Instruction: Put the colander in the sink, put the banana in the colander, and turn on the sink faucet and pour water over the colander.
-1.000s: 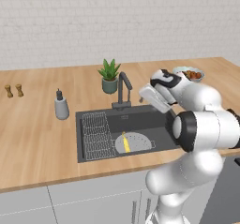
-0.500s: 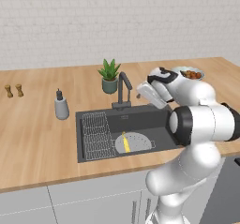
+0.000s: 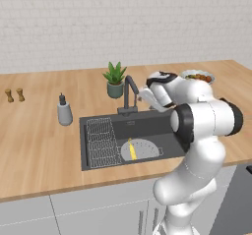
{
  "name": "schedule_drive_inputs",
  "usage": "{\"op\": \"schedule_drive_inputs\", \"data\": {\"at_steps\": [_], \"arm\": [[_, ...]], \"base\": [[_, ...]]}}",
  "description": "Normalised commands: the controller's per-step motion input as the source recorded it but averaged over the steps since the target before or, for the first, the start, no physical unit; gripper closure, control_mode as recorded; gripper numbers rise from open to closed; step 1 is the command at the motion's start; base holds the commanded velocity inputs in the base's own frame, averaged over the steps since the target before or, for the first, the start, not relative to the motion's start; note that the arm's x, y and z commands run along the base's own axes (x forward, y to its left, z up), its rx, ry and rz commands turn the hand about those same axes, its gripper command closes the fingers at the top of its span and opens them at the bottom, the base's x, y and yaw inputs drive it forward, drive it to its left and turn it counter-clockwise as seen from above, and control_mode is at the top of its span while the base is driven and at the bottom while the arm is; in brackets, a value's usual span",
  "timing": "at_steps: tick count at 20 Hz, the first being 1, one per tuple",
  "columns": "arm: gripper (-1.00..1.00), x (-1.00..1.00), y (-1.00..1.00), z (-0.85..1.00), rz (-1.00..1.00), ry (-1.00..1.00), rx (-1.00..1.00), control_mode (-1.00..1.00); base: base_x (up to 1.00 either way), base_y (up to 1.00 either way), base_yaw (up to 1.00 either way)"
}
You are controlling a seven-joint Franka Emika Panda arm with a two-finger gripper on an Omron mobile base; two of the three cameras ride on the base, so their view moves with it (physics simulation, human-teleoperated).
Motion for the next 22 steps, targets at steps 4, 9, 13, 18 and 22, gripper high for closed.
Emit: {"op": "schedule_drive_inputs", "data": {"at_steps": [4,9,13,18,22], "arm": [[-1.0,0.64,0.0,-0.15,-0.03,0.0,0.02,-1.0],[-1.0,0.58,0.0,-0.21,-0.03,0.0,0.03,-1.0],[-1.0,0.5,0.0,-0.26,-0.02,0.0,0.03,-1.0],[-1.0,0.41,0.0,-0.28,-0.02,0.0,0.02,-1.0],[-1.0,0.3,0.0,-0.21,-0.01,0.0,0.01,-1.0]], "base": [[0.0,0.0,0.0],[0.0,0.0,0.0],[0.0,0.0,0.0],[0.0,0.0,0.0],[0.0,0.0,0.0]]}}
